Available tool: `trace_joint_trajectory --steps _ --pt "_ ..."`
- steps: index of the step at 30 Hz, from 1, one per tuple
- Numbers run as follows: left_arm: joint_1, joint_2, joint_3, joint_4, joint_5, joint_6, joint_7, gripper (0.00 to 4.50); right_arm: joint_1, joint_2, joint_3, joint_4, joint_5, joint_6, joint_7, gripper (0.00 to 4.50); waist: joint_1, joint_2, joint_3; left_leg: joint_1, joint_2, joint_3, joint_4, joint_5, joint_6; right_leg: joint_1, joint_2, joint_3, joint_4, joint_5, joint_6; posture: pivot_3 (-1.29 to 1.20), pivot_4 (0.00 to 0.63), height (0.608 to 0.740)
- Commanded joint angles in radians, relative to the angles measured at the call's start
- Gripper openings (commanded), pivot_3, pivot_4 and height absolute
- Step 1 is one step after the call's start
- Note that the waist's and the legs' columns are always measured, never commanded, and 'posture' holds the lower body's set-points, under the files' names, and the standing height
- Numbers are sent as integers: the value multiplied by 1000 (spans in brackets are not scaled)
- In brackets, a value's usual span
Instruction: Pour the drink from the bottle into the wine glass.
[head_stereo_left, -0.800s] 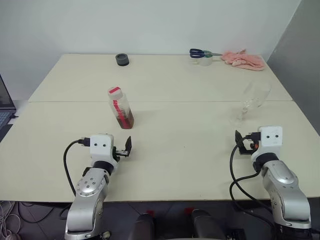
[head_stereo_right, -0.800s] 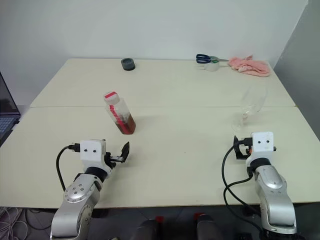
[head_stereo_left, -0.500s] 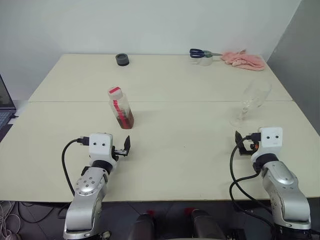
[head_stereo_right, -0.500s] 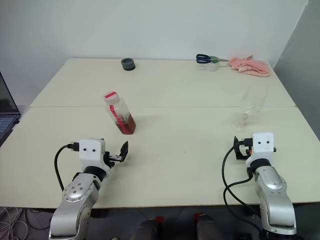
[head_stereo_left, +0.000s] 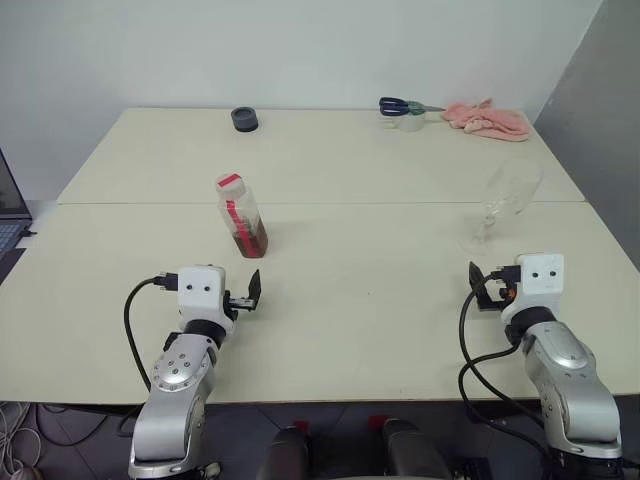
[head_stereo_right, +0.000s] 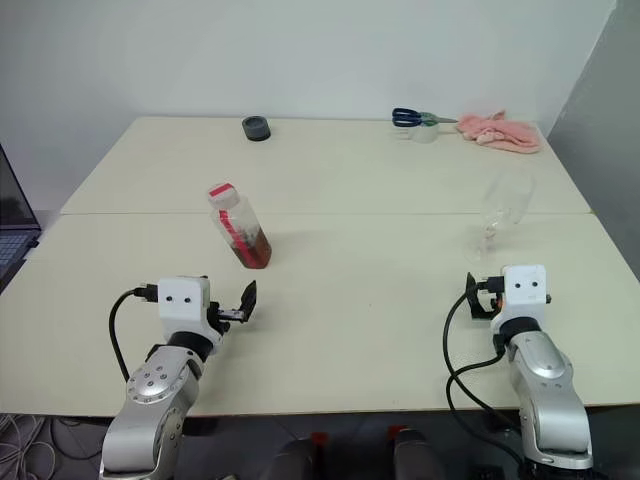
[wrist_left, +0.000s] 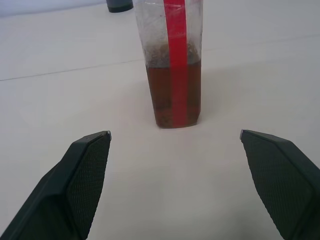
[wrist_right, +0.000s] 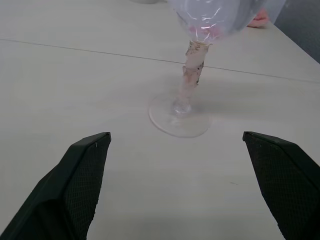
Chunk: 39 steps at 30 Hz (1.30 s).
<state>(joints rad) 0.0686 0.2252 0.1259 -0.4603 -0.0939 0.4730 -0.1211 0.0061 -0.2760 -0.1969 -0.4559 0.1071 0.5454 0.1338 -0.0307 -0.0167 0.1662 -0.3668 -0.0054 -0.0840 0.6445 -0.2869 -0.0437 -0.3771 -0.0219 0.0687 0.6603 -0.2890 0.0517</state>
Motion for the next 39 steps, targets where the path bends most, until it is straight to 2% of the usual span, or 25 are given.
trace_joint_trajectory --steps 1,4,8,11,14,17,21,27,39 --pt "-24 14 19 -16 -2 -10 -4 4449 -27 -18 -19 -26 44 -12 44 4500 0 0 0 0 0 0 0 0 0 0 0 0 0 0 0 0 150 740" --pt "-57 32 42 -11 -16 10 -11 4449 -49 -49 -16 -37 90 2 107 4500 0 0 0 0 0 0 0 0 0 0 0 0 0 0 0 0 150 740" --pt "-66 45 38 -13 -16 13 -23 4449 -144 -104 -87 -73 399 132 301 4500 -4 1 1 1 0 1 0 0 0 0 1 0 0 0 0 0 150 740" --pt "-64 47 32 -14 -10 8 -29 4449 -170 -157 -114 -71 490 155 363 4500 0 0 1 0 0 0 0 0 0 1 1 -1 0 0 0 0 150 740" --pt "-76 46 33 -11 -11 10 -29 4449 -193 -209 -132 -81 652 207 471 4500 1 0 1 0 0 -1 0 0 0 1 0 -2 0 0 0 0 150 740" --pt "-87 48 29 -6 -10 10 -31 4449 -217 -248 -141 -79 772 251 516 4500 1 -3 3 0 0 0 0 0 1 2 0 -2 -1 0 0 0 150 740" --pt "-120 52 33 16 -6 6 -28 4449 -248 -278 -104 -79 807 256 525 4500 1 -3 3 0 0 0 1 0 1 2 0 -2 0 0 0 0 150 740" --pt "-186 52 24 46 -3 2 -24 4449 -244 -277 -45 -73 775 217 524 4500 2 -4 4 -1 0 0 0 0 0 2 1 -3 0 0 0 0 150 740" --pt "-295 54 24 52 -7 16 -17 4449 -233 -271 -22 -80 772 198 475 4500 3 -4 4 -1 0 -2 1 0 0 1 -1 -3 0 0 0 0 150 740"
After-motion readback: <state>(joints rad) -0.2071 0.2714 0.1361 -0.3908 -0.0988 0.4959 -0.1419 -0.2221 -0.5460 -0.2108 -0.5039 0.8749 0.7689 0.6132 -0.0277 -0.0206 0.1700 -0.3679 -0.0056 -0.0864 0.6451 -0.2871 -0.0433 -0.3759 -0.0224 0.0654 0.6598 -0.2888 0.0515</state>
